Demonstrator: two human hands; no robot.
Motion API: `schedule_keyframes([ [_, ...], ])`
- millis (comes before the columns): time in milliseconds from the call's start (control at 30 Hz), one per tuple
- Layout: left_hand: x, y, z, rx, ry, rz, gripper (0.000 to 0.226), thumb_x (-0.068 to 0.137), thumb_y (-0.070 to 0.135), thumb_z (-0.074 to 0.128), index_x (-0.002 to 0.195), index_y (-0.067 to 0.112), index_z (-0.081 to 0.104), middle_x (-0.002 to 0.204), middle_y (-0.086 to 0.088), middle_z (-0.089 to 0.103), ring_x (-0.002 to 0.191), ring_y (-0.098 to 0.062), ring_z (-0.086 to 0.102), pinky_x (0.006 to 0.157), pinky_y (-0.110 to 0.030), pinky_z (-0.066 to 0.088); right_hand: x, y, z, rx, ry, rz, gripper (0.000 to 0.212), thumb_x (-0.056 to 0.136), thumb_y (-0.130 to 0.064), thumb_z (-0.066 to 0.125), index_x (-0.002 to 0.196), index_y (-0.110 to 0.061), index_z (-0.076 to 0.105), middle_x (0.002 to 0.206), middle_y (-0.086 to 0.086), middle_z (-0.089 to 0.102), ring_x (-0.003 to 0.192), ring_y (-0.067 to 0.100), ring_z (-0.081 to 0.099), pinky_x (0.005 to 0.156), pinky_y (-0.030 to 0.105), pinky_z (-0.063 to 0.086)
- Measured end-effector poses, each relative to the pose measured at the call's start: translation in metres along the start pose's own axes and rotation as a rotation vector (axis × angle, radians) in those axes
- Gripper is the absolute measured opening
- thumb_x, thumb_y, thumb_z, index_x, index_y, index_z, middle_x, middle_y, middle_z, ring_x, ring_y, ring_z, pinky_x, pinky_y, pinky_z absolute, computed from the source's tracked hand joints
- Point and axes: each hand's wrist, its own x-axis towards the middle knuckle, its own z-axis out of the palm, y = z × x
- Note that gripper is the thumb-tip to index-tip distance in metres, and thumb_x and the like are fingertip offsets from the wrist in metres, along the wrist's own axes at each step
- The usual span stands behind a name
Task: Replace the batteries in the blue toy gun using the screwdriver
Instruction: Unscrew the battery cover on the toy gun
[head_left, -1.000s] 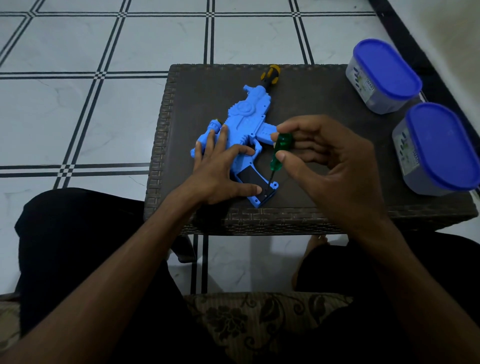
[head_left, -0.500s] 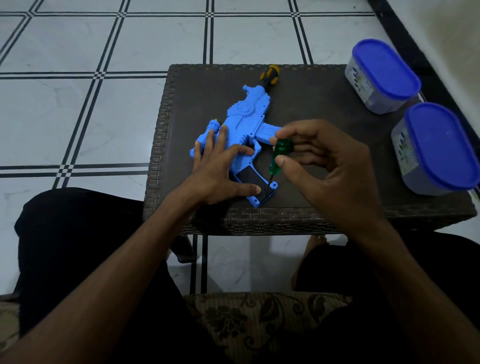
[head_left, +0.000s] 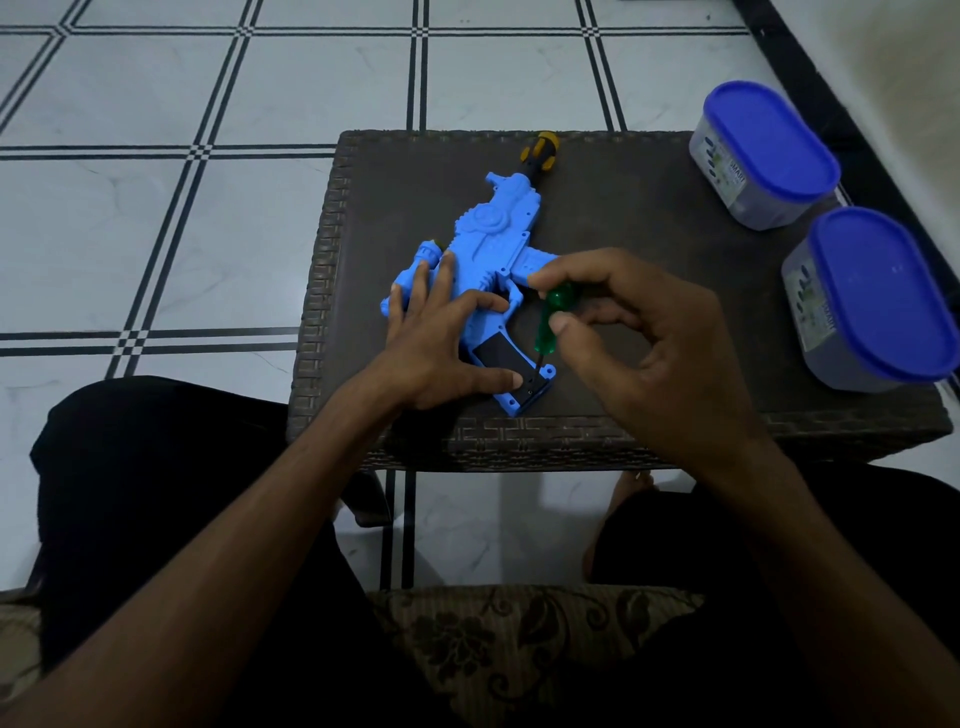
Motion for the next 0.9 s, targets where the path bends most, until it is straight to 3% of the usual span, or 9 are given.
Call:
schedule_keyframes([
  [200, 0.0008, -0.0011, -0.0006, -0.001, -0.007, 0.001, 0.071, 0.07, 0.051, 0.078, 0.131, 0.041, 0.045, 0.161, -0.003, -0.017, 0.144, -0.021, -0.028, 0.114, -0.045, -0.021, 0.0033, 0.0016, 0.0002, -0.003, 0.033, -0.018, 0.019, 0.082, -0.007, 0.077, 0.1, -0.007, 0.07, 0.098, 0.005, 0.065, 0.088, 0.013, 0.066, 0.073, 0.027, 0.057],
  [400, 0.001, -0.0005, -0.0001, 0.004, -0.004, -0.004, 0.072, 0.069, 0.051, 0.078, 0.131, 0.042, 0.044, 0.161, -0.002, -0.017, 0.145, -0.021, -0.027, 0.114, -0.045, -0.02, 0.001, 0.0001, -0.0002, 0.014, 0.011, 0.042, 0.028, 0.087, 0.003, 0.066, 0.113, -0.005, 0.065, 0.105, 0.001, 0.071, 0.099, 0.007, 0.069, 0.085, 0.018, 0.054],
  [633, 0.0007, -0.0002, -0.0004, 0.005, 0.001, 0.002, 0.071, 0.07, 0.05, 0.079, 0.131, 0.04, 0.045, 0.161, -0.004, -0.016, 0.145, -0.022, -0.027, 0.115, -0.047, -0.018, 0.0032, 0.0027, 0.0, -0.054, -0.001, -0.042, 0.026, 0.082, -0.012, 0.078, 0.107, -0.006, 0.072, 0.101, 0.009, 0.061, 0.09, 0.017, 0.065, 0.076, 0.025, 0.056],
  [800, 0.0012, -0.0009, -0.0002, 0.007, -0.003, -0.001, 0.072, 0.069, 0.051, 0.079, 0.131, 0.041, 0.044, 0.162, -0.004, -0.016, 0.145, -0.022, -0.026, 0.115, -0.046, -0.019, 0.0034, 0.0011, -0.0003, 0.019, 0.031, 0.047, 0.035, 0.083, -0.004, 0.075, 0.116, -0.009, 0.063, 0.103, 0.006, 0.067, 0.095, 0.013, 0.068, 0.081, 0.023, 0.056],
  [900, 0.0011, -0.0007, -0.0003, 0.003, -0.005, -0.002, 0.072, 0.069, 0.051, 0.079, 0.131, 0.041, 0.044, 0.161, -0.003, -0.016, 0.145, -0.022, -0.027, 0.115, -0.046, -0.019, 0.0023, -0.0008, -0.0004, 0.019, 0.022, 0.042, 0.028, 0.084, 0.001, 0.07, 0.111, -0.006, 0.062, 0.104, 0.002, 0.07, 0.098, 0.008, 0.068, 0.083, 0.019, 0.055],
])
